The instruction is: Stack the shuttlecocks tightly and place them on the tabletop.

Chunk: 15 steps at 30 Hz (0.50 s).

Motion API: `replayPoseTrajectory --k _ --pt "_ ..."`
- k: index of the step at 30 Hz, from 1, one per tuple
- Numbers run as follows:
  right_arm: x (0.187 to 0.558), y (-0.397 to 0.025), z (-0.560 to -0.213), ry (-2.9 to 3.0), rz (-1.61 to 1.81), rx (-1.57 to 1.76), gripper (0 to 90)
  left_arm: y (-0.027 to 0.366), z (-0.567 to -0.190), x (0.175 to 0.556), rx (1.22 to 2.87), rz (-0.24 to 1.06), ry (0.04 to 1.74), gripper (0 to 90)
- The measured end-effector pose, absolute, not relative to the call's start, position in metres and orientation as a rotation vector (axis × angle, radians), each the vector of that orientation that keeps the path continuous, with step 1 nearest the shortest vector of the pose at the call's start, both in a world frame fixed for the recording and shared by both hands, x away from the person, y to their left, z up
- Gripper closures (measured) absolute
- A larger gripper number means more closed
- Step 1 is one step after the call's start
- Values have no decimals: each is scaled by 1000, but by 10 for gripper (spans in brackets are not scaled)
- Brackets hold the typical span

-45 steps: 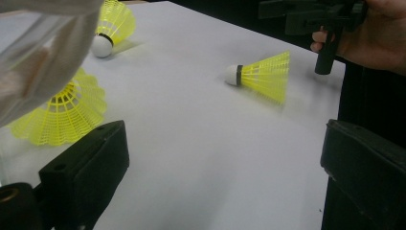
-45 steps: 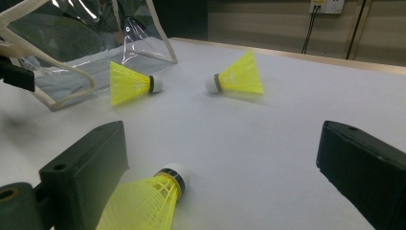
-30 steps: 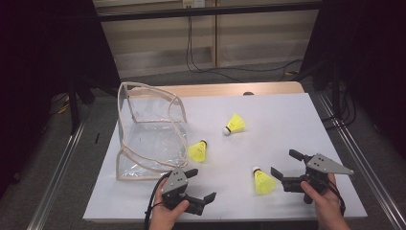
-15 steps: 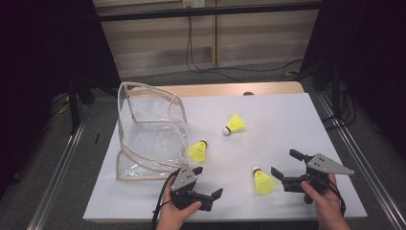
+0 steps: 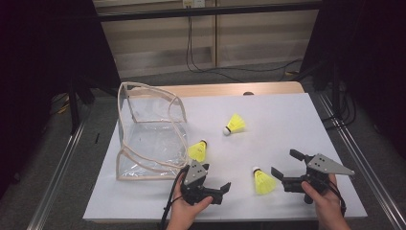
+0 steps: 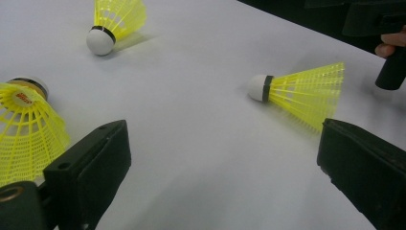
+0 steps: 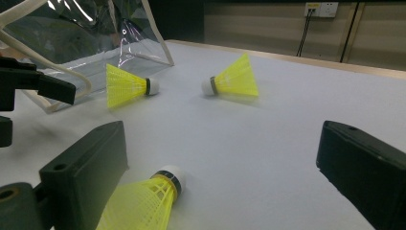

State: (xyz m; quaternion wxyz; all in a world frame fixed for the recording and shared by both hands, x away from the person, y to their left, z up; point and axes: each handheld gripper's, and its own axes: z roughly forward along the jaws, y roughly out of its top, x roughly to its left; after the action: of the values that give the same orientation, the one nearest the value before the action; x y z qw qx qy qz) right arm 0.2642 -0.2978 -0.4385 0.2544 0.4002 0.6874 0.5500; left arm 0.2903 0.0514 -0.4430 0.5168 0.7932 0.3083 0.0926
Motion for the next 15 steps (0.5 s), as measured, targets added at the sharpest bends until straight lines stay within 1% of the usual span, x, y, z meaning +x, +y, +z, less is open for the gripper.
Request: replayPoseTrajectory --k 15 --pt "264 -297 -438 1869 1493 1080 28 42 -449 300 1907 287 805 48"
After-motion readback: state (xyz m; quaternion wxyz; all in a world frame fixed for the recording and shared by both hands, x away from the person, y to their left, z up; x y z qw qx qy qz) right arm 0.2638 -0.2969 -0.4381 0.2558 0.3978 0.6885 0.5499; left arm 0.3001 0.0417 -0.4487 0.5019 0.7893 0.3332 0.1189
